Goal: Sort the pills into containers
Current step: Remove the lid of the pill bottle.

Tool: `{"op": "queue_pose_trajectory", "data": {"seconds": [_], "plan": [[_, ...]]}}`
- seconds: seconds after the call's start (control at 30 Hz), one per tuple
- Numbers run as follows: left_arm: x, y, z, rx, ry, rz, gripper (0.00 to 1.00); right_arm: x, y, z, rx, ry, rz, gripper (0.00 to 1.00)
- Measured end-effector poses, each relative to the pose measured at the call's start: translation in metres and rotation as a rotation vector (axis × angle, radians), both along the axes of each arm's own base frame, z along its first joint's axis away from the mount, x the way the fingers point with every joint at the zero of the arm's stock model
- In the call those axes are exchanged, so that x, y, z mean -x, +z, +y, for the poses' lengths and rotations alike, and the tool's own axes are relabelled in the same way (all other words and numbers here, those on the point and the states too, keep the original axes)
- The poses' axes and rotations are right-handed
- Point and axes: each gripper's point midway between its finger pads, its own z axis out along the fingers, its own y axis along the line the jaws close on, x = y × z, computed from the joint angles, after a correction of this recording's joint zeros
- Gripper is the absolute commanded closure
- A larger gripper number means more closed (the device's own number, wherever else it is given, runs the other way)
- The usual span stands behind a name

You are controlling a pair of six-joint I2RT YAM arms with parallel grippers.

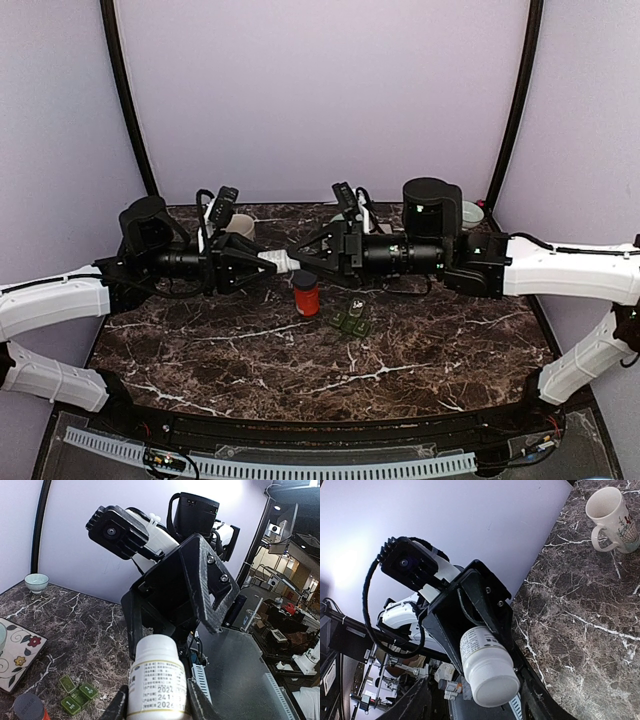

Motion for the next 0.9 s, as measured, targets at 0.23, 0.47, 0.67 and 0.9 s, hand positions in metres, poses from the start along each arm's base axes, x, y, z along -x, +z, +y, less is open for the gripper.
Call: {"op": "queue_pose_trajectory", "data": {"seconds": [0.23,0.47,0.67,0.9], "plan": [[0.000,0.001,0.000,0.002,-0.001,-0.007,1.00,-0.004,0.000,0.009,-0.006,0.014,0.010,0.54],[0.000,0.004,0.000,0.015,-0.002,-0.027,1.00,-0.007,0.000,0.011,-0.006,0.021,0.012,0.96],[0.000,0.007,0.000,0.024,-0.002,-0.013,1.00,-0.006,0.002,0.011,-0.006,0.041,-0.055,1.00],[0.001,0.008,-0.005,0.048,-0.055,0.108,1.00,-0.003,0.005,0.007,0.017,0.092,-0.314,1.00]]}}
